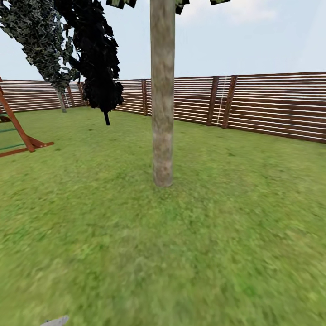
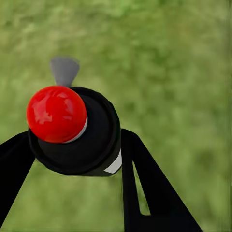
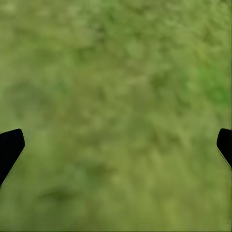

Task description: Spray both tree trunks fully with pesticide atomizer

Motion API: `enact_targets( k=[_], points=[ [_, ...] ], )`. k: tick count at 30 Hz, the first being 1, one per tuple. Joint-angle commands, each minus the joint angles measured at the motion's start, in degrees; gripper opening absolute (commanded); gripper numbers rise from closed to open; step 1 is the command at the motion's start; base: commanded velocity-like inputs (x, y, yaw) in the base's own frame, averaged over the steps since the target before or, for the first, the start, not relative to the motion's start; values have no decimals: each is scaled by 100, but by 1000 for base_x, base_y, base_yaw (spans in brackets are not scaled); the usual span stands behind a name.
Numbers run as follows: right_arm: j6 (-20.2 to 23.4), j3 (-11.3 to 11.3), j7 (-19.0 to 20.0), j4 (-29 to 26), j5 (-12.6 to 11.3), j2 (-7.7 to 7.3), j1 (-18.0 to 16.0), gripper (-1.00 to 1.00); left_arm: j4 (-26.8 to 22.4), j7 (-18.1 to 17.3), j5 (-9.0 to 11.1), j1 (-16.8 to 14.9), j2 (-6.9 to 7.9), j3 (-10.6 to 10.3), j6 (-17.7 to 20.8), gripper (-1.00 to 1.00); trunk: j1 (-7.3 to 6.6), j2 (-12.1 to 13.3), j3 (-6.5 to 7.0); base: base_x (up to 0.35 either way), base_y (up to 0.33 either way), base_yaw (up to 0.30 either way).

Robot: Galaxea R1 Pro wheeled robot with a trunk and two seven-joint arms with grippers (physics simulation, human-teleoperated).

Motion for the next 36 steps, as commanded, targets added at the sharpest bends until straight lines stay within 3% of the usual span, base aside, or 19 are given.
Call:
enact_targets(
  k=[1,26,36],
  points=[
    [-2,33,-60,4,50,0,-4,100,3,1,33,-3,1,-29,-17,-100,3,-2,-5,339,0,0],
    [-11,24,-60,4,26,43,-3,100,3,1,33,-3,1,-29,-17,-100,3,-2,-172,339,0,-65],
    [-5,24,-60,6,49,-3,-5,100,3,1,34,-3,1,-29,-17,-100,3,-2,-175,339,0,-2]
  ],
)
